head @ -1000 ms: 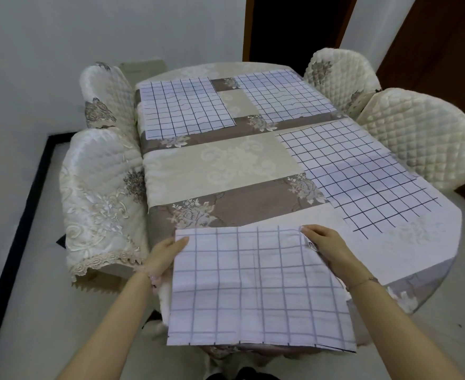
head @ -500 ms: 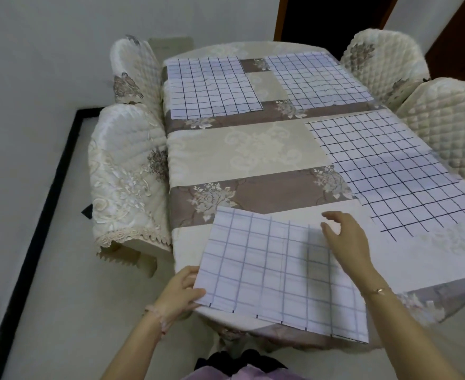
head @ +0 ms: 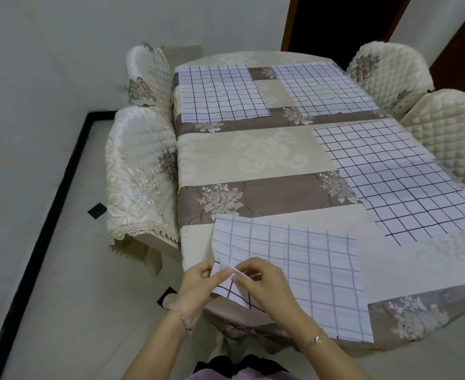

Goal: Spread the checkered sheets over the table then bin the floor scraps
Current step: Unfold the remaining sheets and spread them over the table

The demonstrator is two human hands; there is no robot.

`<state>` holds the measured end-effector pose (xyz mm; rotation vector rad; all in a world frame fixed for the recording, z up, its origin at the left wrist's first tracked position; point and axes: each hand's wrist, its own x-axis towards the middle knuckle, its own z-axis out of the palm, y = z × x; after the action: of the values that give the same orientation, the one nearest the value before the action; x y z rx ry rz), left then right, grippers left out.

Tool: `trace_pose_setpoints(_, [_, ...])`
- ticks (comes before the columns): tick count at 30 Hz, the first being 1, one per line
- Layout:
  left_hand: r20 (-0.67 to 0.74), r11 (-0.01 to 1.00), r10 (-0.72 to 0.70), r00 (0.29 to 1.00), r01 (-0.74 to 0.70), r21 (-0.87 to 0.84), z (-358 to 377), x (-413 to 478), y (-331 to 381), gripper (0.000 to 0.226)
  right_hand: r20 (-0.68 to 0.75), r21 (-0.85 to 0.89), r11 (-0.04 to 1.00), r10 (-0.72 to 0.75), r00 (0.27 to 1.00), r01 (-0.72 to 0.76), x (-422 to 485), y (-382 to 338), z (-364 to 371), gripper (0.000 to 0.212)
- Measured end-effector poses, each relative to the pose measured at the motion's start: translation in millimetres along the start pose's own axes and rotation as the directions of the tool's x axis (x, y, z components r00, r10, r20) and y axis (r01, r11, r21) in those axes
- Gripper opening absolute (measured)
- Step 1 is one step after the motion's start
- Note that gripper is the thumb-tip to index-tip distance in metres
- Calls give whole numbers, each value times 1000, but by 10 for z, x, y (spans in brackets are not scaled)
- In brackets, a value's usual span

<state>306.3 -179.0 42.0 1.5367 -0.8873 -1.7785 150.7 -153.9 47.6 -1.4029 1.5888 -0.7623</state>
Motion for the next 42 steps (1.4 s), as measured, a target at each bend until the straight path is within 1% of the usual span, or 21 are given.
trace_pose_setpoints(1, [7,1000,15,1000,-15,11,9,-15,36,20,-20,26,1000,-7,1000,7,20,7,-35,4])
trace_pose_setpoints(3, [20,998,55,998,-55,32,-23,-21,105,20,-84,127,992,-1,996,12,71,34,-147,12])
trace_pose_setpoints(5, [13,993,100,995,-101,65,-116,5,173,20,-195,225,974,49,980,-4,148,95,-353,16])
trace_pose_setpoints(6, [-1,990,115,993,-115,78,-183,24,213,18,-249,247,969,77,965,-14,190,138,-488,16])
trace_pose_setpoints(9, [-72,989,123,990,-117,89,-420,142,376,9,-357,252,965,160,920,-70,309,304,-967,11])
trace_pose_setpoints(12, [-153,986,151,977,-138,96,-596,363,624,5,-433,265,953,251,866,-144,384,496,-1469,12])
trace_pose_setpoints(15, [-213,972,204,956,-171,162,-637,656,906,11,-481,249,949,294,826,-193,470,661,-1866,14])
trace_pose_setpoints(18, [-214,956,231,949,-181,230,-559,1004,1134,22,-515,227,948,313,798,-225,575,804,-2098,16])
trace_pose_setpoints(21, [-226,938,251,941,-179,298,-408,1325,1280,17,-531,259,935,346,773,-240,695,935,-2227,14])
trace_pose_setpoints(22, [-239,937,249,939,-171,305,-353,1416,1297,25,-535,274,929,362,764,-249,733,980,-2245,14])
trace_pose_setpoints(24, [-223,943,206,953,-133,305,-260,1554,1293,57,-543,283,918,392,743,-277,792,1068,-2257,17])
trace_pose_setpoints(25, [-204,946,185,961,-119,301,-224,1594,1269,64,-542,293,911,409,734,-291,811,1112,-2257,19])
trace_pose_setpoints(26, [-185,949,168,968,-108,296,-201,1611,1219,65,-533,322,897,435,726,-302,817,1141,-2251,22])
trace_pose_setpoints(28, [-148,963,95,984,-53,265,-199,1572,1058,52,-483,417,851,504,716,-319,787,1171,-2240,26])
trace_pose_setpoints(30, [-120,972,15,993,14,233,-254,1450,882,43,-433,475,807,561,706,-350,701,1206,-2235,32])
trace_pose_setpoints(32, [-110,971,-38,993,63,231,-321,1313,698,33,-377,521,776,582,721,-355,553,1268,-2211,36])
trace_pose_setpoints(34, [-128,962,-61,990,93,258,-355,1186,550,18,-295,607,720,596,746,-336,364,1332,-2160,41])
trace_pose_setpoints(36, [-133,960,-57,989,91,263,-334,1073,439,11,-243,616,700,605,758,-362,181,1383,-2092,50])
trace_pose_setpoints(38, [-138,955,-26,990,65,291,-283,973,366,4,-238,548,735,595,768,-400,34,1393,-1977,42])
trace_pose_setpoints(40, [-137,946,28,990,18,325,-219,879,334,19,-286,524,767,568,772,-370,-68,1361,-1862,25])
trace_pose_setpoints(42, [-153,943,82,985,-27,331,-161,782,338,23,-369,494,804,537,759,-330,-121,1302,-1800,14])
